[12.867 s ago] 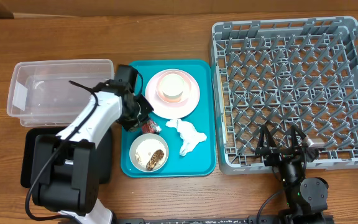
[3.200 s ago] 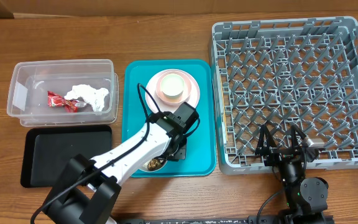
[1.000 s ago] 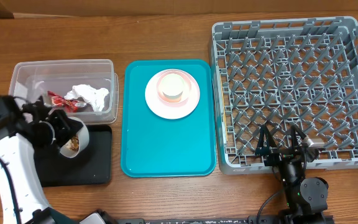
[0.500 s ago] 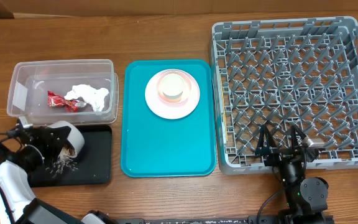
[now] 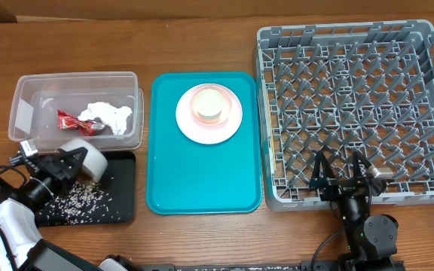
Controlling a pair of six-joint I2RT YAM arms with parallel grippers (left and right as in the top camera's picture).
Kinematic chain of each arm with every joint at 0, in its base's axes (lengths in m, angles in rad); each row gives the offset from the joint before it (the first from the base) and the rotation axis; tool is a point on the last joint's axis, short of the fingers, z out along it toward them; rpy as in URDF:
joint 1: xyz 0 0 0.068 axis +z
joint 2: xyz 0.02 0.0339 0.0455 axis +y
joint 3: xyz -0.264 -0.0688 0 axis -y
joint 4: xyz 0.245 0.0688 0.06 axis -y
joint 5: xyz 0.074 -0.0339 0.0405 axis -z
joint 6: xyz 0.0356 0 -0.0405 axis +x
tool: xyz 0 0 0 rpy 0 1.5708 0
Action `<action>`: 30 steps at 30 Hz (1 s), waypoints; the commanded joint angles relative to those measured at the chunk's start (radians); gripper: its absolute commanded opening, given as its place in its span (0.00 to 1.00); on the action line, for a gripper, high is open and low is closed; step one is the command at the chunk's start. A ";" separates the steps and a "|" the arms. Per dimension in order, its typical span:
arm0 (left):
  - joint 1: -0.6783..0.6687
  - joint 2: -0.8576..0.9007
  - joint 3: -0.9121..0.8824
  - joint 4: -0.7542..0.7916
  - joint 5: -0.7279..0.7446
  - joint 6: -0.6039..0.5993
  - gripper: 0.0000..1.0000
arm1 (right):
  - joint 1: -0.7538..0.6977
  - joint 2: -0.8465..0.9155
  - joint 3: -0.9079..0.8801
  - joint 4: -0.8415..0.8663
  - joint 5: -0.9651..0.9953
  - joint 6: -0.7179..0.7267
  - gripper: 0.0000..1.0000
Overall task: Sort waste into correct bins and load items into the dishwasher
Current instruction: 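Lift the bowl over the black tray and tip out the food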
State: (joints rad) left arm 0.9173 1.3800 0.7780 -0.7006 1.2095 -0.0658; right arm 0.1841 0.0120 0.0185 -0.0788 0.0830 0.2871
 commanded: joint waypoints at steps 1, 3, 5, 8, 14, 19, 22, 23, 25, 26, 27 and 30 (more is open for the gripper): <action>0.005 -0.006 -0.005 0.009 0.082 0.056 0.04 | 0.006 -0.009 -0.011 0.005 0.002 -0.006 1.00; 0.005 -0.006 -0.005 0.009 0.091 0.061 0.04 | 0.006 -0.009 -0.011 0.005 0.002 -0.006 1.00; 0.005 -0.006 -0.005 0.010 0.120 0.066 0.04 | 0.006 -0.009 -0.011 0.005 0.002 -0.006 1.00; 0.005 -0.006 -0.005 0.011 0.192 0.067 0.04 | 0.006 -0.009 -0.011 0.005 0.002 -0.006 1.00; 0.005 -0.006 -0.005 0.028 0.330 0.066 0.04 | 0.006 -0.009 -0.011 0.005 0.002 -0.006 1.00; 0.005 -0.006 -0.005 0.028 0.373 0.040 0.04 | 0.006 -0.009 -0.011 0.005 0.002 -0.006 1.00; 0.005 -0.006 -0.005 0.029 0.373 0.013 0.04 | 0.006 -0.009 -0.011 0.005 0.002 -0.006 1.00; 0.005 -0.006 -0.005 0.028 0.373 0.013 0.04 | 0.006 -0.009 -0.011 0.005 0.002 -0.006 1.00; 0.005 -0.006 -0.005 0.028 0.373 0.013 0.04 | 0.006 -0.009 -0.011 0.005 0.002 -0.006 1.00; 0.005 -0.006 -0.005 0.027 0.373 0.011 0.04 | 0.006 -0.009 -0.011 0.005 0.002 -0.006 1.00; 0.005 -0.006 -0.005 0.027 0.373 0.004 0.04 | 0.006 -0.009 -0.011 0.005 0.002 -0.006 1.00; 0.005 -0.006 -0.005 0.028 0.373 -0.002 0.04 | 0.006 -0.009 -0.011 0.005 0.002 -0.006 1.00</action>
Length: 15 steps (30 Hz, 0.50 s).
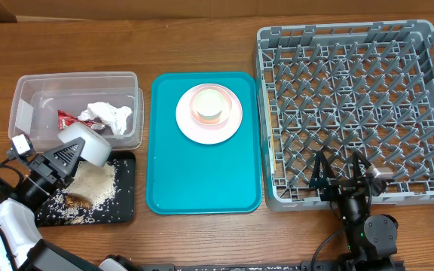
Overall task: Sort waste into correct bins and load items into the dishwasher
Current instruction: 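Lift the bowl over the black tray and tip out the food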
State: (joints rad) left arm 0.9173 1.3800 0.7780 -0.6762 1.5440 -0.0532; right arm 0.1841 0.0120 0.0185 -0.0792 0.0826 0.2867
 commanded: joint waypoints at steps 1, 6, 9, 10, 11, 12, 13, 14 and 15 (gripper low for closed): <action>0.005 -0.006 -0.005 0.003 0.039 -0.014 0.04 | 0.006 -0.009 -0.011 0.005 0.003 -0.006 1.00; 0.005 -0.006 -0.005 0.003 0.038 -0.014 0.04 | 0.006 -0.009 -0.011 0.005 0.003 -0.006 1.00; 0.005 -0.006 -0.005 0.004 0.038 -0.014 0.04 | 0.006 -0.009 -0.011 0.005 0.003 -0.006 1.00; 0.005 -0.006 -0.005 0.004 0.038 -0.014 0.04 | 0.006 -0.009 -0.011 0.005 0.003 -0.006 1.00; 0.005 -0.006 -0.005 0.004 0.038 -0.014 0.04 | 0.006 -0.009 -0.011 0.005 0.003 -0.006 1.00; 0.005 -0.006 -0.005 0.004 0.038 -0.014 0.04 | 0.006 -0.009 -0.011 0.005 0.003 -0.006 1.00; 0.005 -0.006 -0.005 0.002 0.039 -0.018 0.04 | 0.006 -0.009 -0.011 0.005 0.003 -0.006 1.00; 0.005 -0.006 -0.005 -0.013 0.039 -0.035 0.04 | 0.006 -0.009 -0.011 0.005 0.003 -0.006 1.00; 0.005 -0.006 -0.005 -0.043 0.039 -0.052 0.04 | 0.006 -0.009 -0.011 0.005 0.003 -0.006 1.00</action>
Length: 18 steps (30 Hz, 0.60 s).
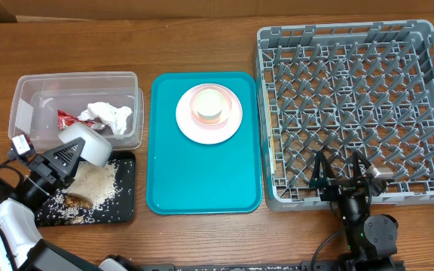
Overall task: Sort waste into correct bins and load items into the dishwasher
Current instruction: 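Lift the bowl over the black tray and tip out the food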
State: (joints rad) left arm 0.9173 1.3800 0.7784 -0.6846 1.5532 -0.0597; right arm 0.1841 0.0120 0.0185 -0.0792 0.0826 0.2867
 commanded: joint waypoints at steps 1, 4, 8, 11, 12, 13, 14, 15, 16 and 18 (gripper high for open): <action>0.005 -0.006 -0.006 -0.087 0.029 -0.039 0.04 | 0.006 -0.009 -0.011 0.005 0.003 -0.006 1.00; 0.006 -0.006 -0.006 -0.042 0.029 -0.016 0.04 | 0.006 -0.009 -0.011 0.005 0.003 -0.006 1.00; 0.005 -0.006 -0.006 -0.104 0.029 -0.060 0.04 | 0.006 -0.009 -0.011 0.005 0.003 -0.006 1.00; 0.005 -0.006 -0.006 -0.104 0.029 -0.053 0.04 | 0.006 -0.009 -0.011 0.005 0.003 -0.006 1.00; 0.005 -0.006 -0.006 -0.099 0.029 -0.052 0.04 | 0.006 -0.009 -0.011 0.005 0.003 -0.006 1.00; 0.005 -0.006 -0.006 -0.090 0.029 -0.051 0.04 | 0.006 -0.009 -0.011 0.005 0.003 -0.006 1.00; 0.005 -0.006 -0.006 -0.084 0.028 -0.050 0.04 | 0.006 -0.009 -0.011 0.005 0.003 -0.006 1.00; 0.005 -0.006 -0.006 -0.085 0.023 -0.048 0.04 | 0.006 -0.009 -0.011 0.005 0.003 -0.006 1.00; 0.004 -0.006 -0.006 -0.094 0.013 -0.048 0.04 | 0.006 -0.009 -0.011 0.005 0.003 -0.006 1.00; -0.003 -0.006 -0.006 -0.136 -0.020 -0.031 0.04 | 0.006 -0.009 -0.011 0.005 0.003 -0.006 1.00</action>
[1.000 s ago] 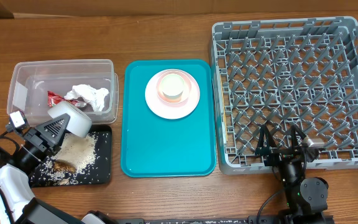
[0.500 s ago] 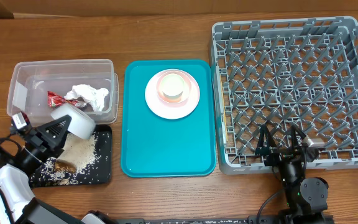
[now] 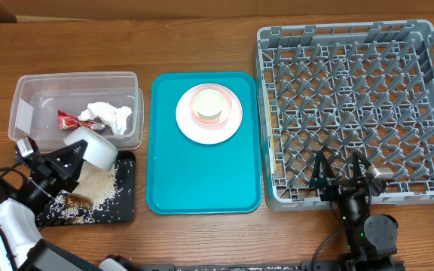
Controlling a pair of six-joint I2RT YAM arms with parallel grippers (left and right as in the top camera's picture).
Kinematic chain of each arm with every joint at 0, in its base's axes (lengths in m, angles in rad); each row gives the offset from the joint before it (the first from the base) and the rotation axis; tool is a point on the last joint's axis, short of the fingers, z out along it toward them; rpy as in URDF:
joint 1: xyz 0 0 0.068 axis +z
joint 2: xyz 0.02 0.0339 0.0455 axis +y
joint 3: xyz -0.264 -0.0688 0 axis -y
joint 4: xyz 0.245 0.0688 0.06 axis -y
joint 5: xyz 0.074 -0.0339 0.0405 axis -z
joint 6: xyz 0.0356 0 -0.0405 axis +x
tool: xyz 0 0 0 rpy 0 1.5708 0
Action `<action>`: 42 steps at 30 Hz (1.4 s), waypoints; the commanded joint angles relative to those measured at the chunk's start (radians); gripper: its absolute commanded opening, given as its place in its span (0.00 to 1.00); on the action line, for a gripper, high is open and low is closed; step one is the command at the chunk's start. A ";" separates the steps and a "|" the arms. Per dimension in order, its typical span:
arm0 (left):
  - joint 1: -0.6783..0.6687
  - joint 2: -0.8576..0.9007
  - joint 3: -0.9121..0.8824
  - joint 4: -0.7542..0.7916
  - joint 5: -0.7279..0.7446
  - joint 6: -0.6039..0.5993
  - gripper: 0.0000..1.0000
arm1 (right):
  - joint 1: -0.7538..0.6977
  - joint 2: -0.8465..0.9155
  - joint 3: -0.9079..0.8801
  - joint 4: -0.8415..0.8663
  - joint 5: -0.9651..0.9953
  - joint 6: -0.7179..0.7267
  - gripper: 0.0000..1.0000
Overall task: Sort waste into correct bins and load items into the dishwasher
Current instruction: 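Lift the bowl over the black tray and tip out the food, then place the emptied white bowl back on the teal tray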
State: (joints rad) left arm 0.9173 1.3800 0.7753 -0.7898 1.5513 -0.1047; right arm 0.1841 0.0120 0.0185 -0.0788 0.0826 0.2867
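Note:
My left gripper [image 3: 77,156] is shut on a white bowl [image 3: 94,147], tipped on its side over the black tray [image 3: 123,197] at the lower left. A heap of rice and a brown food scrap [image 3: 89,190] lies on that tray. On the teal tray [image 3: 202,169] stands a white plate [image 3: 209,114] with a pink cup [image 3: 208,103] on it. The grey dishwasher rack [image 3: 356,105] fills the right side. Over the rack's front edge my right gripper [image 3: 343,172] stands open, holding nothing.
A clear plastic bin [image 3: 29,98] at the left holds crumpled white paper [image 3: 111,115] and a red wrapper [image 3: 68,117]. The wooden table's front edge runs just below both arms.
The bowl in my left gripper has shifted slightly right and lower over the black tray. The rice heap and the right arm are unchanged.
At first the tipped bowl hung over the black tray with only scattered grains there. Then a heap of rice and a brown scrap lay on the tray under the bowl. The bowl stayed tipped there, shifting only slightly. The right arm never moved.

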 commanded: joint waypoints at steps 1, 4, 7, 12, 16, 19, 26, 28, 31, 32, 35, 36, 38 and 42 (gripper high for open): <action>-0.009 -0.006 -0.003 -0.053 -0.028 0.032 0.04 | 0.006 -0.009 -0.011 0.005 0.003 -0.006 1.00; -0.051 -0.006 -0.003 -0.153 -0.108 0.126 0.04 | 0.006 -0.009 -0.011 0.005 0.003 -0.006 1.00; -0.109 -0.010 0.001 -0.185 -0.149 0.132 0.04 | 0.006 -0.009 -0.011 0.005 0.003 -0.006 1.00; -0.261 -0.029 0.016 -0.181 -0.173 0.122 0.04 | 0.006 -0.009 -0.011 0.005 0.003 -0.006 1.00; -0.410 -0.040 0.046 -0.157 -0.313 0.032 0.04 | 0.006 -0.009 -0.011 0.005 0.003 -0.006 1.00; -0.539 -0.046 0.054 -0.085 -0.423 -0.081 0.04 | 0.006 -0.009 -0.011 0.005 0.003 -0.006 1.00; -0.909 -0.049 0.054 0.135 -0.749 -0.359 0.04 | 0.006 -0.009 -0.011 0.005 0.003 -0.006 1.00; -1.023 -0.049 0.054 0.185 -0.880 -0.421 0.04 | 0.006 -0.009 -0.011 0.005 0.003 -0.006 1.00; -1.189 -0.047 0.054 0.208 -1.131 -0.522 0.04 | 0.006 -0.009 -0.011 0.005 0.003 -0.006 1.00; -1.240 -0.044 0.054 0.206 -1.211 -0.551 0.04 | 0.006 -0.009 -0.011 0.005 0.003 -0.006 1.00; -1.422 -0.027 0.054 0.191 -1.422 -0.607 0.04 | 0.006 -0.009 -0.011 0.005 0.003 -0.006 1.00; -1.460 -0.022 0.054 0.189 -1.454 -0.615 0.04 | 0.006 -0.009 -0.011 0.005 0.003 -0.006 1.00; -1.522 -0.013 0.054 0.189 -1.506 -0.617 0.04 | 0.006 -0.009 -0.011 0.005 0.003 -0.006 1.00; -1.592 -0.011 0.054 0.189 -1.580 -0.617 0.13 | 0.006 -0.009 -0.011 0.005 0.003 -0.006 1.00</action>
State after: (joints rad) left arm -0.6342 1.3613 0.8120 -0.6025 0.1406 -0.6846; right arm 0.1841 0.0120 0.0185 -0.0788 0.0830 0.2871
